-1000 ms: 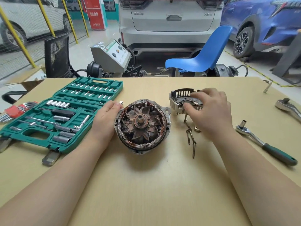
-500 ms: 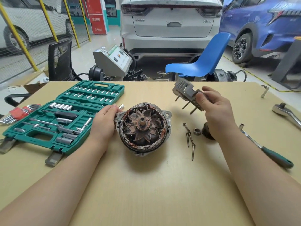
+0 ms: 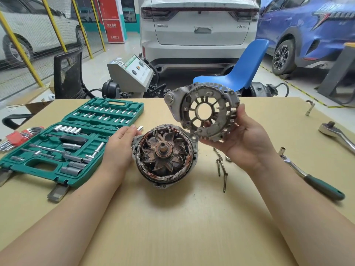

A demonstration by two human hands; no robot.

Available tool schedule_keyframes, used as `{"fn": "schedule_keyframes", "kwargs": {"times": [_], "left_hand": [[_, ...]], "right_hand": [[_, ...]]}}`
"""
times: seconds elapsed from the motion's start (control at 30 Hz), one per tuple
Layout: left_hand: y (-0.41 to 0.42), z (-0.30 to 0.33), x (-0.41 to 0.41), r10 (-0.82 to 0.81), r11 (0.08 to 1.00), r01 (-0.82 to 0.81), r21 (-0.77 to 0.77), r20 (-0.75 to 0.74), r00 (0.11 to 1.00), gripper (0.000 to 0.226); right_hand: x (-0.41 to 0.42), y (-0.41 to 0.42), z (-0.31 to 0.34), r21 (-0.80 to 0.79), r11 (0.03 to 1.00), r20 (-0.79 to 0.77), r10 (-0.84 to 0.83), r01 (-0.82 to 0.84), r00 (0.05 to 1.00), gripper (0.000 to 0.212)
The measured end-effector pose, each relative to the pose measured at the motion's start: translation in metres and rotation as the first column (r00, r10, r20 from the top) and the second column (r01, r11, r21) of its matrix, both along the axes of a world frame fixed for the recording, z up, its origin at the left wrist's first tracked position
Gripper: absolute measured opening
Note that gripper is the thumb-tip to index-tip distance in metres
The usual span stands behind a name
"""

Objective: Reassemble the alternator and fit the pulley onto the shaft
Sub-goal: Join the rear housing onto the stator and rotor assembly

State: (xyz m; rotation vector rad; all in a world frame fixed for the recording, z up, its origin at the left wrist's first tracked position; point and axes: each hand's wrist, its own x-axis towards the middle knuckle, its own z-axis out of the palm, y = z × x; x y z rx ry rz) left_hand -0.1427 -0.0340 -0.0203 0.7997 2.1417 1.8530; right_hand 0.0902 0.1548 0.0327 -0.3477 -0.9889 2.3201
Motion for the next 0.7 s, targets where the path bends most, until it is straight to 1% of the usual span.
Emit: {"fn": "schedule_keyframes", "kwargs": {"times": [0.1, 0.3, 0.43, 0.53, 0.6, 0.7], "left_hand": [[-0.001, 0.000, 0.000, -0.004, 1.000, 0.004, -0.002, 0.001, 1.000, 0.039], [-0.003, 0.002, 0.002, -0.017, 0.999, 0.016, 0.033, 0.011, 1.000, 0.042], [-0.004, 0.004, 0.004, 0.007, 0.998, -0.004, 0.056, -0.060, 0.998, 0.030], [-0.008, 0.011, 0.007, 0.056, 0.996, -0.042, 0.082, -0.180, 0.982, 0.014], [-0.013, 0.018, 0.011, 0.066, 0.993, -0.038, 0.113, -0.260, 0.963, 0.015], [-0.018, 0.025, 0.020, 0.042, 0.989, -0.002, 0.150, -0.263, 0.964, 0.023]], "right_hand": [[0.003, 0.001, 0.000, -0.032, 0.997, -0.056, 0.064, -0.066, 0.996, 0.054], [0.003, -0.004, 0.001, -0.035, 0.990, -0.094, 0.134, -0.138, 0.986, 0.054], [0.001, -0.008, -0.002, -0.010, 0.979, -0.126, 0.200, -0.203, 0.972, 0.054], [0.002, -0.009, 0.000, -0.020, 0.977, -0.140, 0.206, -0.210, 0.969, 0.051], [0.004, -0.011, 0.001, -0.028, 0.978, -0.148, 0.201, -0.207, 0.968, 0.050], [0.006, -0.015, 0.006, 0.036, 0.967, -0.156, 0.255, -0.252, 0.954, 0.055]]}}
